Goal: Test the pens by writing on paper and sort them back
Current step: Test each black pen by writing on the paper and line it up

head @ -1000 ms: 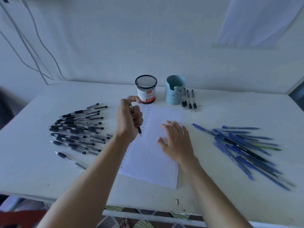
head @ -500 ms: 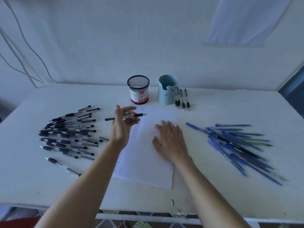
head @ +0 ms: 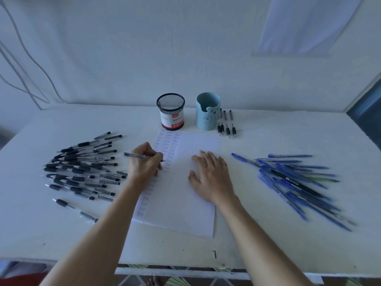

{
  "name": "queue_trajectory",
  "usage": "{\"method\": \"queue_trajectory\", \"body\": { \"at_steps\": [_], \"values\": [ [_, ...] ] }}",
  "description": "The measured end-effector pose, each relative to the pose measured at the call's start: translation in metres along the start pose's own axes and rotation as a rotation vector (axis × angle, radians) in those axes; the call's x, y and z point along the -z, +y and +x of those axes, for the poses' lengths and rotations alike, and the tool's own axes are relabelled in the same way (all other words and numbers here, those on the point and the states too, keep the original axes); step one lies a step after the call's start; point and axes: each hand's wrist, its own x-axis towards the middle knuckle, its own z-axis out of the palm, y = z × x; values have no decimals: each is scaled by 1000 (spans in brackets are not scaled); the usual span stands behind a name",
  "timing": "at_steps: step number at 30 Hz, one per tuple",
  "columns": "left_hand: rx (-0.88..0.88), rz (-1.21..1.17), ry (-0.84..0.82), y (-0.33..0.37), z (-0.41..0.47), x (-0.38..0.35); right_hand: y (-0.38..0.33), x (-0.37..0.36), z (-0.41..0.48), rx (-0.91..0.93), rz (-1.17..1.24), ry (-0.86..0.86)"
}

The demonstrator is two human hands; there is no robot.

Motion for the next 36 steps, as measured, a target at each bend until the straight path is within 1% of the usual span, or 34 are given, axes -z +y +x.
{"method": "queue_trajectory", "body": {
  "at_steps": [1,3,5,7,12,19,22,29,32,36],
  "values": [
    [20,3,22,-2,0,-1,0,0,0,0,5,3],
    [24,81,44,-3,1,-2,0,0,0,-1,6,1],
    [-37,200,32,-6,1,-2,0,-1,0,1,2,1],
    [-89,257,24,-7,0,-2,0,-1,0,1,3,7],
    [-110,274,41,-8,1,-2,1,-2,0,-1,7,23],
    [-87,344,12,-9,3,-3,2,-6,1,5,15,60],
    [-83,322,37,-10,2,-3,2,-5,1,7,11,40],
    [-100,285,23,-7,-1,-4,2,-5,0,5,14,42],
    [-102,304,7,-4,-3,-5,1,-5,1,-1,13,43],
    [-85,332,30,-2,-4,-8,1,-6,1,-2,16,60]
  ]
}}
